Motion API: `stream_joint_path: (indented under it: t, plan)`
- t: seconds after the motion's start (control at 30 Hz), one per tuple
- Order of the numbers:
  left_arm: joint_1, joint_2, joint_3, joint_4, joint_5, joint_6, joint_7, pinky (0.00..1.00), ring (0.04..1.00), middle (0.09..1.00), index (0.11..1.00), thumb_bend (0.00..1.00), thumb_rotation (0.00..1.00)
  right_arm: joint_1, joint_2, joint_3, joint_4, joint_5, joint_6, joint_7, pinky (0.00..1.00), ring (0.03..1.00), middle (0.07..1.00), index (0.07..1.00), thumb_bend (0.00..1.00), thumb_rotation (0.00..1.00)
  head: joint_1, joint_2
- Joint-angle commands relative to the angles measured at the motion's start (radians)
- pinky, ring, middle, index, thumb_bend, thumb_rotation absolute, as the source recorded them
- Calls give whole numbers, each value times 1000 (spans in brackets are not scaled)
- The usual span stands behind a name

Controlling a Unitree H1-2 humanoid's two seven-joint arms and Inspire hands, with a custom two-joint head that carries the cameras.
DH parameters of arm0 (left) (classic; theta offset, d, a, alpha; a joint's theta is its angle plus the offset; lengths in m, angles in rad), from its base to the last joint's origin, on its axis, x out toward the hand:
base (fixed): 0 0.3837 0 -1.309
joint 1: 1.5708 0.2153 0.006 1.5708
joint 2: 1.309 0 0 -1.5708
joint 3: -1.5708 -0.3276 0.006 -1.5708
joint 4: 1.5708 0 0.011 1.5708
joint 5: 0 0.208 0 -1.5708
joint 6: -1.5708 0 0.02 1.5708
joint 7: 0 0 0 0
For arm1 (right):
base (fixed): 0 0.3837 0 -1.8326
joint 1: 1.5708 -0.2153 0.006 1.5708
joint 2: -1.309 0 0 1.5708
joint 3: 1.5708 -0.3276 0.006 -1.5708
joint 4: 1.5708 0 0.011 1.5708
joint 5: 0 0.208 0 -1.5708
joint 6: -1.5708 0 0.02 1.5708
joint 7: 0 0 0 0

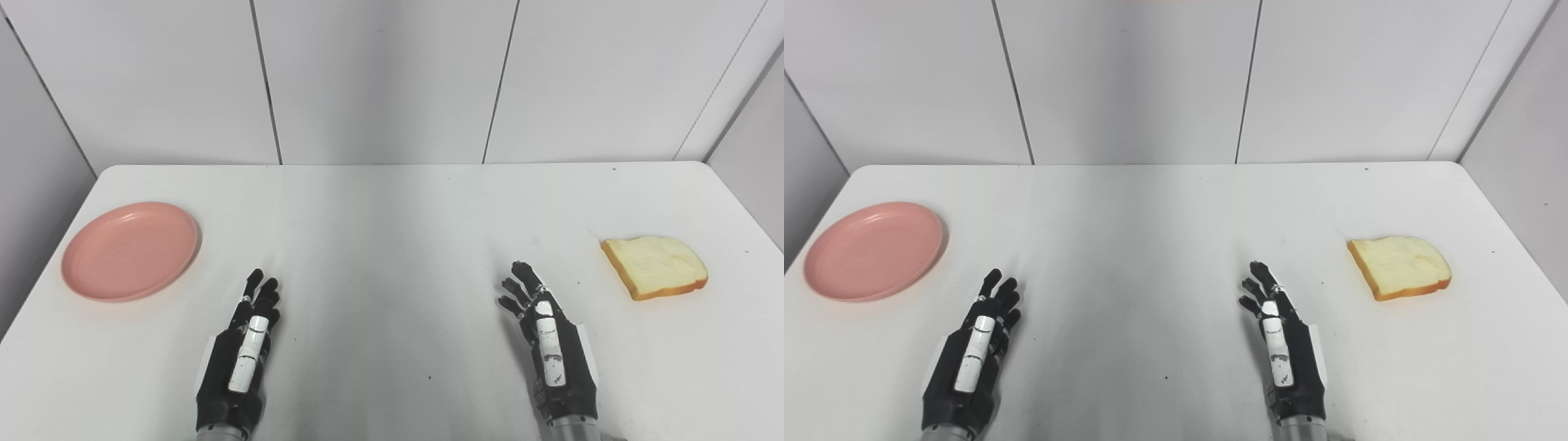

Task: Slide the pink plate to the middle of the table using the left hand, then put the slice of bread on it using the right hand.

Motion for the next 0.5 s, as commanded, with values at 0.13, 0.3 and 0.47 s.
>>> stream_joint_path:
  t: [0.13,0.3,0.47]
  plan:
    - [-14,-2,-3,-26,7,-11,-7,1000,975,955,947,767,748,62,-2,-3,1,4,-5,4,822,863,907,849,780,931,0,-2]
    - [-14,-1,-4,-25,7,-12,-8,1000,974,954,946,763,746,62,-1,-3,0,5,-4,4,820,862,908,848,783,932,-1,-3]
    - [-14,-1,-3,-23,4,-14,-10,1000,977,956,949,761,740,62,-1,-4,0,8,-4,4,823,861,906,850,782,930,-1,-3]
